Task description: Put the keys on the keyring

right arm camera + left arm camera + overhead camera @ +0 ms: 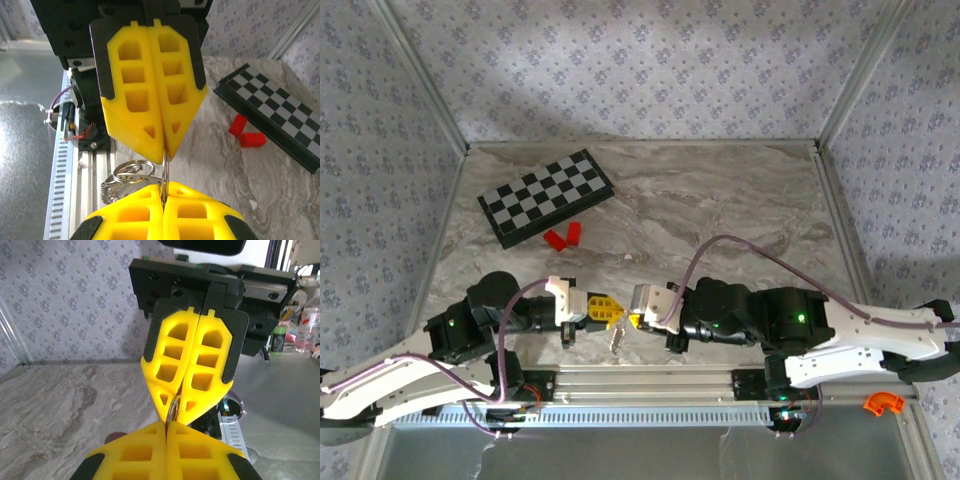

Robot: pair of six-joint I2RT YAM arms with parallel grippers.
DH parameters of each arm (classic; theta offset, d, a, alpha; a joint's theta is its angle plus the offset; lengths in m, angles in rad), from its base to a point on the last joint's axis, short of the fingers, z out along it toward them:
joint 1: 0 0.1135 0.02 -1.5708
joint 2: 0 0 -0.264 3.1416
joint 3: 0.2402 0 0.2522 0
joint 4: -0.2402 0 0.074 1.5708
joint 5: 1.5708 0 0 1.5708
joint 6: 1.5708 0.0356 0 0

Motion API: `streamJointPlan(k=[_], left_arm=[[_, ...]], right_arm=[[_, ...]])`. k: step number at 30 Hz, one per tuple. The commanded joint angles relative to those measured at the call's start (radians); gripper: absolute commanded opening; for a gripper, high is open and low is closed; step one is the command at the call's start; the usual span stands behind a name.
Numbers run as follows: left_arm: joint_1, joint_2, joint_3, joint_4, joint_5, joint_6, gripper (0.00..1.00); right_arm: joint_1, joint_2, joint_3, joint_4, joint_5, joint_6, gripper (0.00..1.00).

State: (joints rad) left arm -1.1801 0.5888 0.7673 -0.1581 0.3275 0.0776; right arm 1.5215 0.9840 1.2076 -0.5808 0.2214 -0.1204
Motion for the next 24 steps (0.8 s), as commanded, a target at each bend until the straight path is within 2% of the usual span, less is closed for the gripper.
streamJointPlan(k=[1,5,10,13,19,20,24], left_arm=[[0.002,-0.020,-0.018,0.186,0.030,-0.055,0.00],[0.002,-0.015,-0.049,0.244,0.033,-0.076,0.00],[0.002,-0.014,-0.068,0.264,0.040,-0.093,0.00],[0.002,-0.017,-0.069,0.242,0.034,-0.086,0.00],[0.002,-0.008,-0.009,0.061,0.008,-0.030,0.00],[0.002,-0.005,0.007,0.021,0.001,-0.014,0.03],[0.003,0.019,0.082,-0.139,-0.056,0.057,0.27]], right_arm=[[0.007,-0.052,-0.069,0.112,0.011,0.010,0.08],[0.007,-0.104,-0.149,0.259,-0.017,0.014,0.13],[0.006,-0.122,-0.174,0.292,-0.011,0.011,0.06],[0.006,-0.120,-0.167,0.278,0.002,0.007,0.00],[0.009,-0.105,-0.108,0.147,0.042,-0.014,0.00],[0.011,-0.096,-0.090,0.110,0.054,-0.017,0.00],[0.017,-0.011,0.022,-0.082,0.091,-0.030,0.00]])
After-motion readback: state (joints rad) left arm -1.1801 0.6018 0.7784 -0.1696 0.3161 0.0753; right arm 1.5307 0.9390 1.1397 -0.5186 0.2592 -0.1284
